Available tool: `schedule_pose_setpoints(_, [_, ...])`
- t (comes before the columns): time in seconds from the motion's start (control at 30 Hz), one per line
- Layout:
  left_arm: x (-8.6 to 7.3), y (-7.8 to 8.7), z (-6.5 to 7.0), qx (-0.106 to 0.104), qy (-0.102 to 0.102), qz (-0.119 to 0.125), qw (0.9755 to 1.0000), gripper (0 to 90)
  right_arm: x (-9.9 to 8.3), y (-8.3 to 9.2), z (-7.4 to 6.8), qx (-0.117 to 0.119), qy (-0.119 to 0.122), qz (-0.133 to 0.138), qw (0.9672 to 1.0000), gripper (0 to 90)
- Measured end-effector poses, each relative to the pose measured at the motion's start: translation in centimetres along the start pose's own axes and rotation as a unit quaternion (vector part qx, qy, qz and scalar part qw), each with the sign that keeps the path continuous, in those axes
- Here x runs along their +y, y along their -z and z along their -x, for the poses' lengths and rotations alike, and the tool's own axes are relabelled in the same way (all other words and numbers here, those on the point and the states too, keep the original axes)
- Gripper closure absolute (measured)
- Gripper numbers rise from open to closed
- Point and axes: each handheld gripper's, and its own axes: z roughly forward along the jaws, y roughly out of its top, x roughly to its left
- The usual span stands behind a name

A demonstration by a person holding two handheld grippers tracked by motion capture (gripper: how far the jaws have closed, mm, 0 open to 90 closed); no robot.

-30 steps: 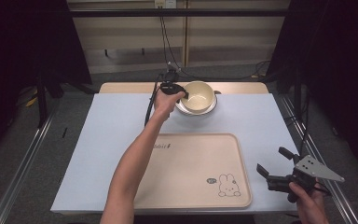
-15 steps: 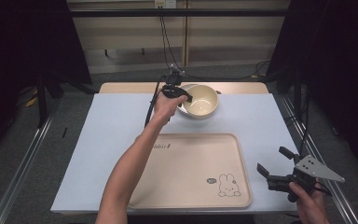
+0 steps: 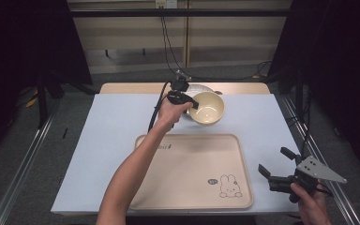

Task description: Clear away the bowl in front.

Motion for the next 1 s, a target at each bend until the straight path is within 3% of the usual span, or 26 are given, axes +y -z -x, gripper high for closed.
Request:
schedule_pose_setpoints(0.13, [-0.3, -0.1, 0.5, -0.006, -0.010, -0.009, 0.9999, 83.7, 0.0, 0.0, 0.0, 0.000, 0.001, 0.000, 1.0000, 0.6])
schedule_pose_setpoints(0.3, [-0.7, -0.5, 1.5, -0.015, -0.007, -0.006, 0.9998, 83.7, 0.0, 0.0, -0.1, 0.000, 0.001, 0.000, 1.0000, 0.6])
schedule_pose_setpoints(0.33, [-0.7, -0.5, 1.5, -0.016, -0.017, -0.014, 0.9996, 83.8, 0.0, 0.0, 0.0, 0.002, 0.000, -0.001, 1.0000, 0.5])
schedule_pose_setpoints(0.37, [-0.8, -0.7, 1.8, -0.016, -0.008, -0.007, 0.9998, 83.7, 0.0, 0.0, 0.0, 0.002, 0.001, 0.000, 1.0000, 0.5])
schedule_pose_setpoints(0.53, [-1.0, -1.0, 2.2, -0.016, -0.026, -0.025, 0.9992, 83.7, 0.0, 0.0, -0.1, -0.003, 0.002, 0.004, 1.0000, 0.5])
schedule_pose_setpoints(0.57, [-1.1, -1.1, 2.5, -0.020, -0.018, -0.018, 0.9995, 83.8, 0.0, 0.0, -0.1, -0.003, 0.002, 0.004, 1.0000, 0.6])
schedule_pose_setpoints(0.6, [-1.1, -1.2, 2.5, -0.020, -0.030, -0.022, 0.9991, 83.8, 0.0, 0.0, 0.0, -0.003, 0.002, 0.004, 1.0000, 0.5])
schedule_pose_setpoints(1.0, [-2.2, -3.0, 4.2, -0.037, -0.028, -0.039, 0.9982, 83.7, 0.0, 0.0, -0.1, 0.002, 0.002, 0.001, 1.0000, 0.5])
